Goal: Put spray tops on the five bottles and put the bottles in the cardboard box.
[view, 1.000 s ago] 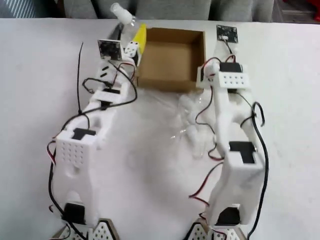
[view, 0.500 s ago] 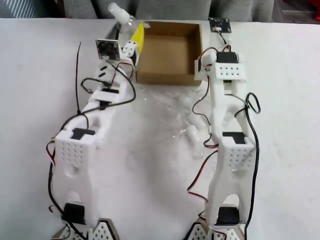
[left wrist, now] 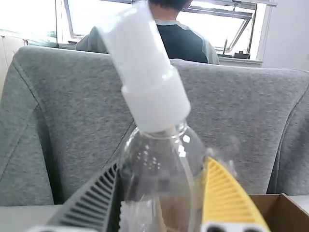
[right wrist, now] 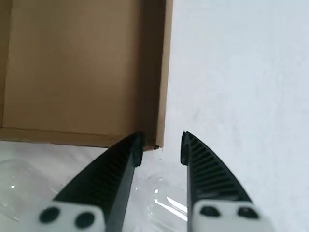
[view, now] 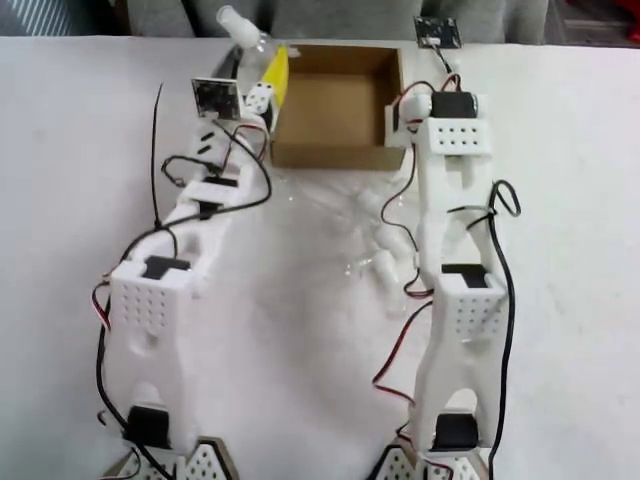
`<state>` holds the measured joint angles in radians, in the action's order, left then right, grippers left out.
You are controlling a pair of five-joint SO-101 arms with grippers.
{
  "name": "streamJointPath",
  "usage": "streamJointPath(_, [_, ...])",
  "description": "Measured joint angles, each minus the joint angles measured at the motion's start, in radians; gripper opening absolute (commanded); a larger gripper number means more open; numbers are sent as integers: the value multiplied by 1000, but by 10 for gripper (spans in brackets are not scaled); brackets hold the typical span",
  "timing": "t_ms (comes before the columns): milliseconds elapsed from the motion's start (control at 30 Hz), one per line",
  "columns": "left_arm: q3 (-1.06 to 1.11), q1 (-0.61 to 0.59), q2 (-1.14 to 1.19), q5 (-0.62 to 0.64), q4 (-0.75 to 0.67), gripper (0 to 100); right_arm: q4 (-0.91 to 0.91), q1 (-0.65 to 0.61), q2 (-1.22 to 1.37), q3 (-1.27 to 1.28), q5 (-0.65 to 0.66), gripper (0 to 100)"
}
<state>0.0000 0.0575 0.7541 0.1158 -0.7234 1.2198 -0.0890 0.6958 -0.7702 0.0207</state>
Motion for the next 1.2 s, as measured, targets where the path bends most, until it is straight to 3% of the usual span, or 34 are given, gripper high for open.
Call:
streamJointPath(367, [0, 0, 0, 0, 0, 21, -112, -20, 172, -11, 9, 96])
streamJointPath(433, [0, 0, 0, 0, 0, 21, -114, -18, 180, -15, 9, 55])
streamJointPath(500, [0, 0, 0, 0, 0, 21, -95, -18, 180, -20, 20, 11])
streamJointPath(900, [0, 0, 0, 0, 0, 21, 61, -29, 178, -35, 269, 18])
streamJointPath(1100, [0, 0, 2, 5, 0, 21, 198, -69, 158, -37, 285, 18])
streamJointPath(1200, [0, 2, 2, 5, 0, 21, 264, -87, 152, -37, 221, 18])
